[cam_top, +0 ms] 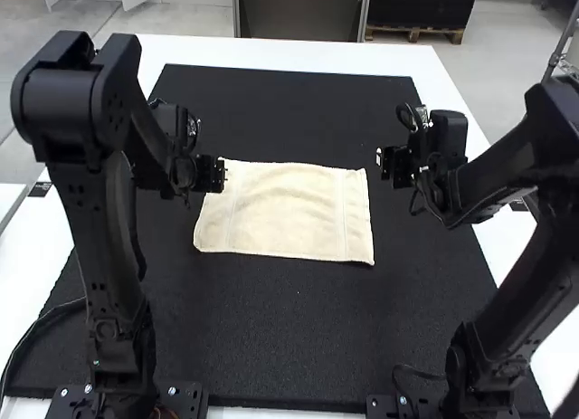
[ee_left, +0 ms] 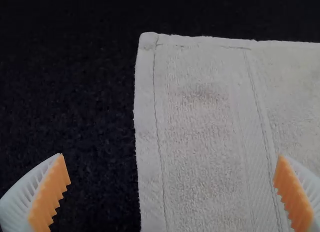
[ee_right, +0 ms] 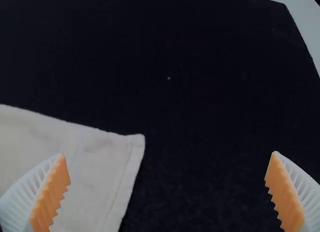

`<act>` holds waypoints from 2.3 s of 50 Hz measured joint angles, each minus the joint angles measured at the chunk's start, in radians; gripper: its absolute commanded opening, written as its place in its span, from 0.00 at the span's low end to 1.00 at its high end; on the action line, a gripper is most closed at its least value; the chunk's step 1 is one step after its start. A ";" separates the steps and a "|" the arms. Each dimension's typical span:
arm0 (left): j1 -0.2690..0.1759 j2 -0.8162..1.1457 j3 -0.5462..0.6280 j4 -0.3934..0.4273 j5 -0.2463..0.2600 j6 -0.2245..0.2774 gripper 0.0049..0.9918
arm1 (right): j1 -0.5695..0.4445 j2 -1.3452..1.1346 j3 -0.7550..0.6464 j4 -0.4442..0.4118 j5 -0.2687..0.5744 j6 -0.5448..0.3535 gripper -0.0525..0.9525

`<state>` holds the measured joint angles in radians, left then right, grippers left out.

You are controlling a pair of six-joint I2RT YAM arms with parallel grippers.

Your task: Fold the towel.

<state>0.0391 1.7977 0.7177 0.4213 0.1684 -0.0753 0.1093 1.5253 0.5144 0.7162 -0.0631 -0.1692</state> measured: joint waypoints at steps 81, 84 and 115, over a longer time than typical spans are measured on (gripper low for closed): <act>0.000 0.247 0.256 -0.002 0.016 0.132 0.97 | 0.039 0.504 0.382 -0.131 -0.143 0.042 0.95; 0.000 0.260 0.262 -0.005 0.016 0.132 0.97 | 0.039 0.517 0.389 -0.132 -0.146 0.042 0.95; 0.000 0.286 0.286 -0.005 0.016 0.132 0.96 | 0.040 0.589 0.463 -0.148 -0.158 0.051 0.95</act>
<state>0.0391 2.0834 1.0039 0.4164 0.1841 0.0566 0.1490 2.1139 0.9779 0.5678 -0.2214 -0.1184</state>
